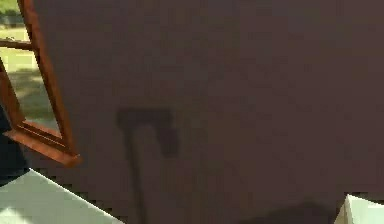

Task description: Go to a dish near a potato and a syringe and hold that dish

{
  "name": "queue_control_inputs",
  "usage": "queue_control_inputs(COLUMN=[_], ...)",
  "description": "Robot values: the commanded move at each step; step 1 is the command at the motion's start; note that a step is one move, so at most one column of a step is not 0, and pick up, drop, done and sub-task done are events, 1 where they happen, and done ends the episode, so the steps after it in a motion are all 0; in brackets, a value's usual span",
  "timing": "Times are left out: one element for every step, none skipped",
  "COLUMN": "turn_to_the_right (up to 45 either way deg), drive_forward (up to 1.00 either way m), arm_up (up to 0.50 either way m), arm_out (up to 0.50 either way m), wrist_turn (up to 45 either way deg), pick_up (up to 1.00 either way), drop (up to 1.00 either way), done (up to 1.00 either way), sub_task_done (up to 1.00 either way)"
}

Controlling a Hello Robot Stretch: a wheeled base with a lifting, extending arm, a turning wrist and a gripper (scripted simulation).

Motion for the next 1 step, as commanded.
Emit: queue_control_inputs(turn_to_the_right=[0.0], drive_forward=[0.45], arm_up=[0.0], arm_out=[0.0], wrist_turn=[0.0], pick_up=[0.0], drop=[0.0], done=[0.0], sub_task_done=[0.0])
